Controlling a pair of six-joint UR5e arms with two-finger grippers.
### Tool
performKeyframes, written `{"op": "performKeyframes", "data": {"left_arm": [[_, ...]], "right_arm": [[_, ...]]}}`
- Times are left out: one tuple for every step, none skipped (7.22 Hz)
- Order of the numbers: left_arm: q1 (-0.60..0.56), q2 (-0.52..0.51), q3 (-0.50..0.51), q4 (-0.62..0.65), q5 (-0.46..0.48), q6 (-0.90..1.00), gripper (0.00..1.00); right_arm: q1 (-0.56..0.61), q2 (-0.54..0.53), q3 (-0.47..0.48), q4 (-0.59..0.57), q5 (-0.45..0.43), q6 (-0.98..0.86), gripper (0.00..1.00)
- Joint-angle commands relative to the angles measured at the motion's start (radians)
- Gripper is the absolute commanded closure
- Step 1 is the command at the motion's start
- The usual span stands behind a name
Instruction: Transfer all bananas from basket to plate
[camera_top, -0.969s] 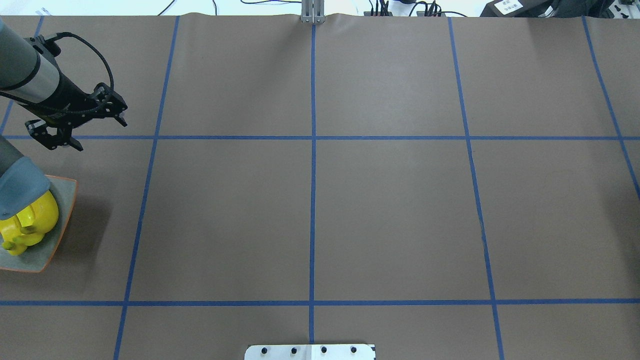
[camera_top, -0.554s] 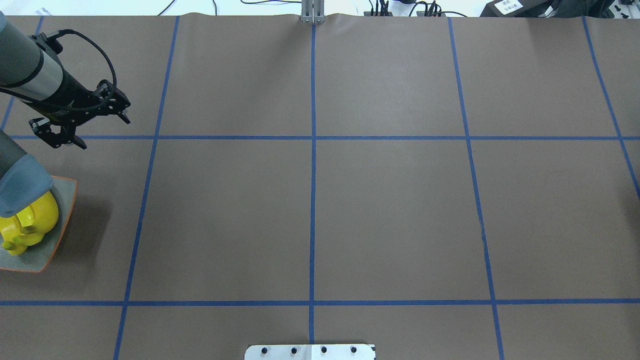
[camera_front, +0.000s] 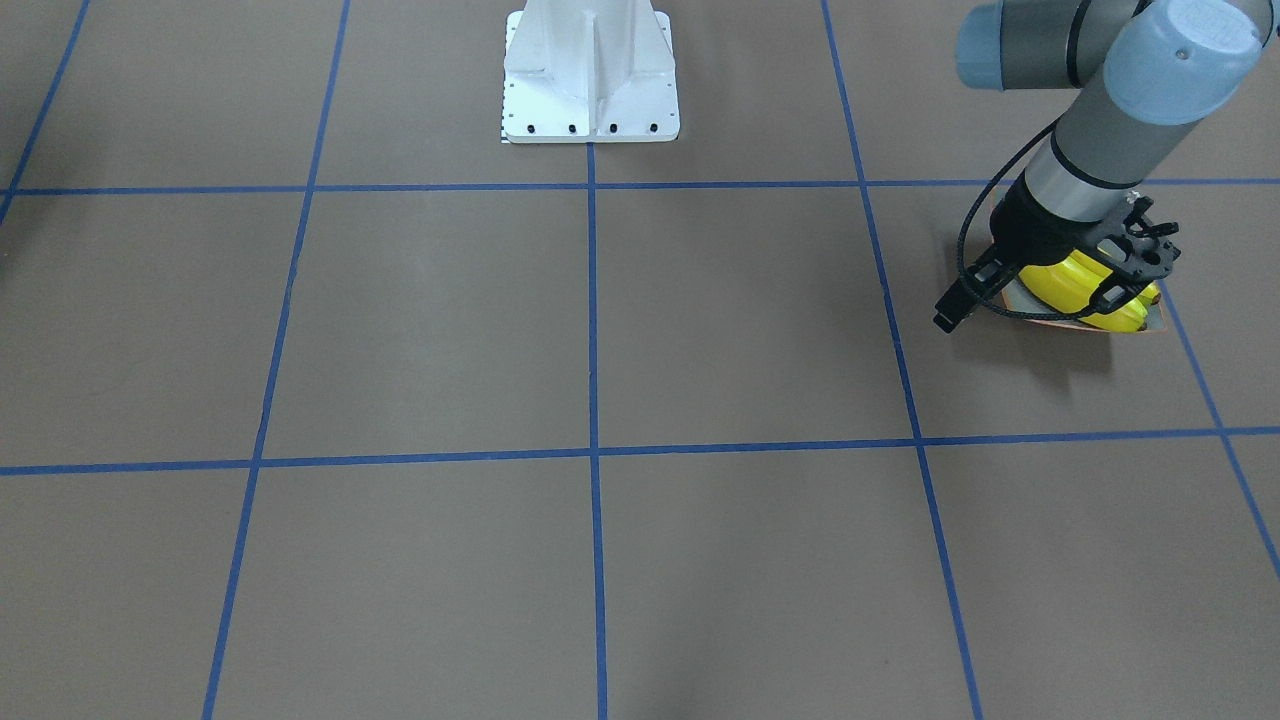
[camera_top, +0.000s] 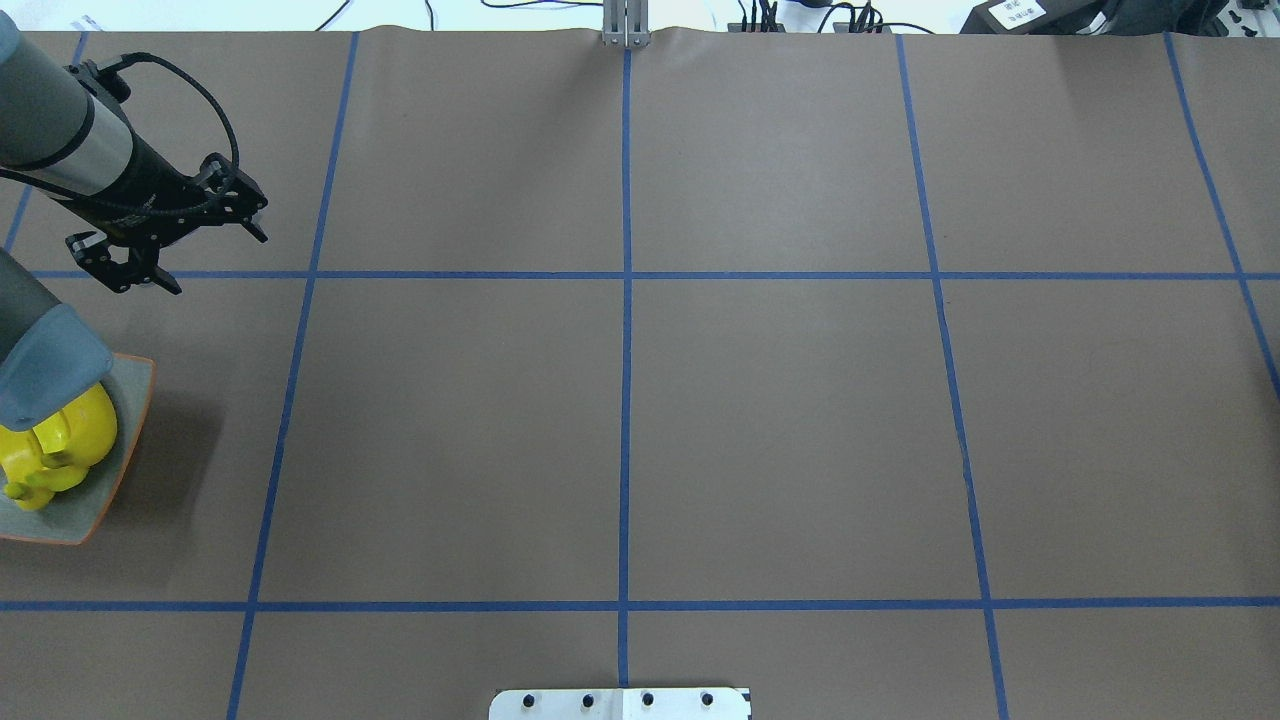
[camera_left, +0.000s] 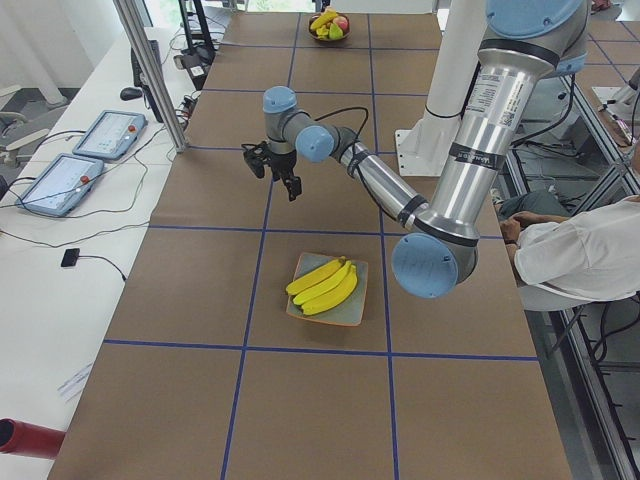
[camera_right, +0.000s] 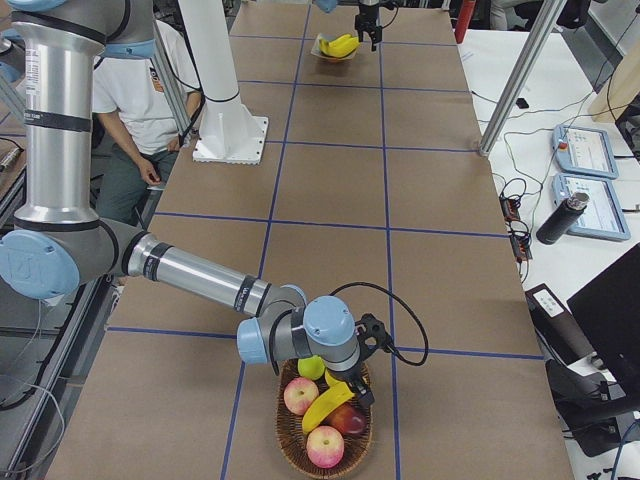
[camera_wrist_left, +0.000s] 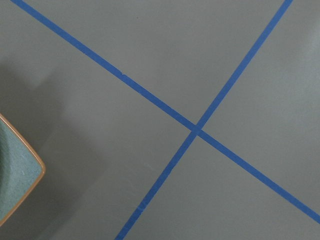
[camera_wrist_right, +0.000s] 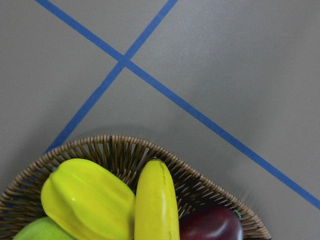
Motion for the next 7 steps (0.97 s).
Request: {"op": "performKeyframes", "data": {"left_arm": [[0.0, -0.007, -0.004, -0.003, -0.001, -0.009, 0.0], [0.0, -0.012, -0.004, -0.002, -0.002, -0.009, 0.0], [-0.001, -0.01, -0.001, -0.003, -0.056, -0.005, 0.0], [-0.003, -0.009, -0.006, -0.005, -0.088, 0.002, 0.0], [-0.002, -0.01, -0.004, -0.005, -0.088, 0.002, 0.0], [-0.001, -0.01, -0.006, -0.005, -0.088, 0.002, 0.0], [-0.003, -0.01, -0.004, -0.005, -0.087, 0.0, 0.0]], "right_arm": [[0.0, 0.009, -0.038, -0.012, -0.029, 0.009, 0.01], [-0.003, 0.006, -0.042, -0.011, -0.018, 0.035, 0.01], [-0.018, 0.0, -0.047, -0.008, -0.015, 0.052, 0.01], [-0.043, -0.006, -0.046, 0.0, -0.009, 0.089, 0.01], [-0.07, -0.022, -0.046, 0.004, 0.019, 0.091, 0.01], [-0.075, -0.029, -0.044, 0.005, 0.019, 0.08, 0.01], [-0.078, -0.031, -0.03, 0.003, 0.016, 0.071, 0.02]]}}
